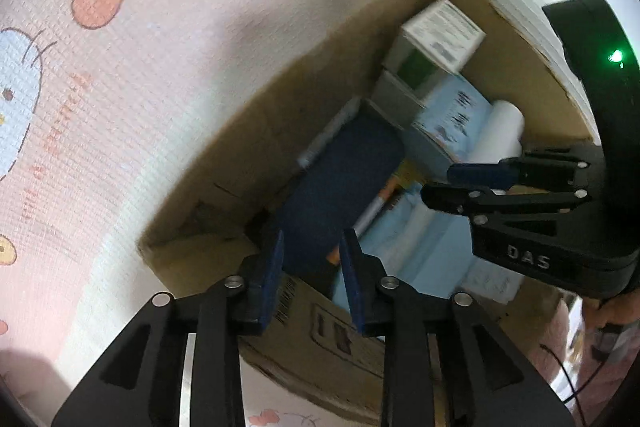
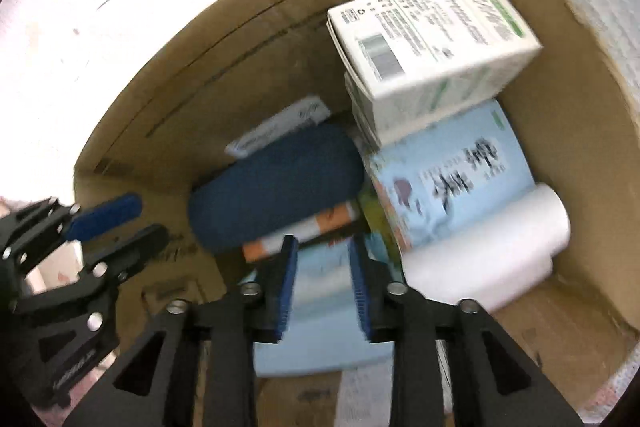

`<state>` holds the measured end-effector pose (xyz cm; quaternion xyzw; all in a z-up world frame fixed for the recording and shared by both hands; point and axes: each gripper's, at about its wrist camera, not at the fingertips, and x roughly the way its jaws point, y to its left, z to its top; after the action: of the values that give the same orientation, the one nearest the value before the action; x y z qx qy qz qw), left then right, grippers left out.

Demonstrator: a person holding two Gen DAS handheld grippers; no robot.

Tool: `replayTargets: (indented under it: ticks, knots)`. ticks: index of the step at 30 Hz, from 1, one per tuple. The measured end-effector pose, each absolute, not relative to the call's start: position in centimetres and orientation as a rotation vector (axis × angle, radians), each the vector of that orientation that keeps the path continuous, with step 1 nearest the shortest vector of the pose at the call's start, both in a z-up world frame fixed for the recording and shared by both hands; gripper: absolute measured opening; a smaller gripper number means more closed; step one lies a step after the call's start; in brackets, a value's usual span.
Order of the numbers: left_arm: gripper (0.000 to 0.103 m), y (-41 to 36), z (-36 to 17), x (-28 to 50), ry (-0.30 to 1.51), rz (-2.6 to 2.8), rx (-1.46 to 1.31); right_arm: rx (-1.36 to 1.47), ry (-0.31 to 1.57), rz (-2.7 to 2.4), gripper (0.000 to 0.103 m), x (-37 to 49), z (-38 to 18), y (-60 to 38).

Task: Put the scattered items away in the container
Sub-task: 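Lower the pouch into the box and open the left gripper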

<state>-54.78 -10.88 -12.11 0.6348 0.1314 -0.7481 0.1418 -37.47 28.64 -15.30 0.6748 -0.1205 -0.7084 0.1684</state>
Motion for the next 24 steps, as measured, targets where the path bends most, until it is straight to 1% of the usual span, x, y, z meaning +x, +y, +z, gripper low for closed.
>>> replayTargets:
  ticks: [1, 3, 6, 8, 12, 13, 14, 15, 16, 17, 20, 21, 24]
  knots:
    - [0.032, -10.3, -11.9, -54.7, 0.377, -2.172, 1.841, 1.925, -0.396, -1.964, 0.033, -37.0, -15.5, 29.3]
    - [0.032, -9.3, -11.4, -54.4, 0.356, -2.202, 1.842, 1.938, -0.442, -1.909, 0.033, -36.6, -16.1, 29.9]
    - [0.032, -8.7, -11.6, -54.4, 0.319, -2.208, 1.837, 1.944, -0.460, -1.892, 0.033, -36.3, -17.0, 30.7]
    - [0.030, -8.2, -12.1, -54.6, 0.326, -2.195, 1.859, 1.955, -0.453, -1.919, 0.033, -36.4, -17.5, 31.0]
    - [0.028, -7.2, -13.0, -55.0, 0.323, -2.181, 1.889, 1.885, -0.548, -1.891, 0.033, -37.0, -17.3, 31.1]
    - [0.028, -7.2, -12.9, -55.1, 0.295, -2.174, 1.874, 1.875, -0.562, -1.898, 0.032, -37.3, -17.1, 31.0]
    - [0.028, -7.2, -12.9, -55.2, 0.257, -2.168, 1.849, 1.878, -0.555, -1.900, 0.028, -37.6, -17.1, 30.8]
    - [0.026, -7.3, -12.4, -55.2, 0.200, -2.170, 1.791, 1.898, -0.538, -1.898, 0.023, -37.9, -17.3, 30.5]
    - [0.020, -7.5, -12.0, -55.2, 0.170, -2.175, 1.754, 1.927, -0.505, -1.895, 0.016, -38.1, -17.5, 30.1]
    - [0.009, -7.7, -11.6, -55.1, 0.151, -2.180, 1.724, 1.943, -0.471, -1.895, 0.014, -38.2, -17.7, 29.7]
    - [0.004, -9.3, -11.2, -55.1, 0.233, -2.214, 1.721, 2.000, -0.371, -1.850, 0.014, -38.4, -18.6, 28.1]
    - [0.003, -10.1, -11.4, -55.2, 0.282, -2.208, 1.729, 2.015, -0.366, -1.841, 0.014, -38.4, -18.8, 27.9]
    - [0.003, -11.7, -12.3, -56.0, 0.350, -2.175, 1.723, 2.066, -0.357, -1.815, 0.014, -39.2, -20.0, 27.2]
